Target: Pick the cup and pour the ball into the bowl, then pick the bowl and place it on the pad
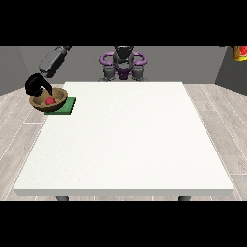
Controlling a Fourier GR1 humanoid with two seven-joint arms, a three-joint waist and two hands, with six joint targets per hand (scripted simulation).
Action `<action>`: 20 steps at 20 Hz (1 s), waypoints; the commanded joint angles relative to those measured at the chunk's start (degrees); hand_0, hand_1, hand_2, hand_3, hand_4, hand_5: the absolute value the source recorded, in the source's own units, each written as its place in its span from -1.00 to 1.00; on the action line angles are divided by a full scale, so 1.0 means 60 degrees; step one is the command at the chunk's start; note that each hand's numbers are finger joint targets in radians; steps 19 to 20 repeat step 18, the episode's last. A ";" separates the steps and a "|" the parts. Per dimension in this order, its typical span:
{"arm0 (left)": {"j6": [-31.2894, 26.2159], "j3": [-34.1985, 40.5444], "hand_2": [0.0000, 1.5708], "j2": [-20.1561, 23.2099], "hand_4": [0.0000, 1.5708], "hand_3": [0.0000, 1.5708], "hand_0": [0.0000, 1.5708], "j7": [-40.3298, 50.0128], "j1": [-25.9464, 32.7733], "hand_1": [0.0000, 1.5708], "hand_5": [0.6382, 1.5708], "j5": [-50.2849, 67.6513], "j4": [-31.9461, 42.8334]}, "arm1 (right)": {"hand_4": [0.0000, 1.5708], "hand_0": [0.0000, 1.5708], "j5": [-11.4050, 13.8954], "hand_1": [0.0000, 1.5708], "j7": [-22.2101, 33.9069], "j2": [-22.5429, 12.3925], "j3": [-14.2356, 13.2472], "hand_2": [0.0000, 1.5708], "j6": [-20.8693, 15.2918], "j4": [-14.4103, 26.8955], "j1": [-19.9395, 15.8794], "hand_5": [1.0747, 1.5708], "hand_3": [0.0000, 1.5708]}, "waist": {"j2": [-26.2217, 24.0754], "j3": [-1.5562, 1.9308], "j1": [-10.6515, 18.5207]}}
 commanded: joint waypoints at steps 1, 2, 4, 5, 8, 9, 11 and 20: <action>-0.0148 0.0157 -1.00 0.0626 0.51 -1.00 -1.00 0.0059 -0.0495 -1.00 0.99 0.0101 0.0857 | -1.00 0.84 -0.0013 0.84 0.0132 0.0368 0.0147 0.75 -0.0449 -0.0349 -0.0610 0.86 -0.14 | 0.0360 -0.0003 -0.0192; -0.0193 0.0211 -1.00 0.0598 0.52 -1.00 -1.00 0.0050 -0.0604 -1.00 0.99 0.0345 0.0372 | -1.00 0.83 -0.0236 0.83 -0.0163 -0.0023 -0.0180 0.75 -0.0067 0.0038 -0.0698 0.85 -0.15 | 0.0674 0.0006 0.0019; 0.0232 -0.0150 -1.00 -0.0340 0.52 -1.00 -1.00 -0.0415 0.0088 -1.00 0.99 0.0027 -0.0532 | -0.85 0.60 0.0102 0.60 -0.0558 -0.0420 -0.0143 0.72 -0.0332 0.0353 -0.0352 0.83 0.16 | 0.0399 0.0010 0.0372; 0.0113 -0.0164 -1.00 -0.0199 0.52 -1.00 -1.00 -0.0137 -0.0008 -1.00 0.99 0.0159 -0.0542 | -0.76 0.47 0.0105 0.47 -0.0295 -0.0881 -0.0148 0.69 0.0028 0.0482 -0.0499 0.84 0.27 | 0.0427 0.0010 0.0355; 0.0116 -0.0271 -1.00 -0.0082 0.52 -1.00 -1.00 -0.0045 -0.0116 -1.00 1.00 0.0101 -0.0531 | -1.00 -0.75 0.0548 -0.75 -0.0075 -0.0394 0.0531 -0.48 0.0206 0.0524 -0.0491 0.53 0.00 | 0.0399 0.0008 0.0460; 0.0034 -0.0048 -1.00 0.0187 0.53 -1.00 -1.00 -0.0253 -0.0209 -1.00 0.99 0.0113 0.0109 | -1.00 -1.00 0.0580 -1.00 -0.0123 -0.0185 0.0736 -0.73 0.0506 0.0243 -0.0409 0.48 -1.00 | 0.0454 0.0000 0.0182; 0.0301 -0.0173 -1.00 0.0204 0.54 -1.00 -1.00 0.0257 -0.0388 -1.00 1.00 0.0218 -0.0315 | -1.00 -1.00 0.0706 -1.00 0.0223 -0.0501 0.0795 -1.00 0.0595 0.0560 -0.0667 0.35 -1.00 | 0.0336 0.0007 0.0286; 0.0745 -0.0811 -1.00 -0.0859 0.52 -1.00 -1.00 0.0354 0.0402 -1.00 1.00 -0.0209 -0.0456 | -0.75 -1.00 0.0860 -1.00 0.1211 -0.1118 0.1079 -1.00 0.1187 0.0249 -0.0906 0.21 -1.00 | -0.1287 -0.0008 -0.0043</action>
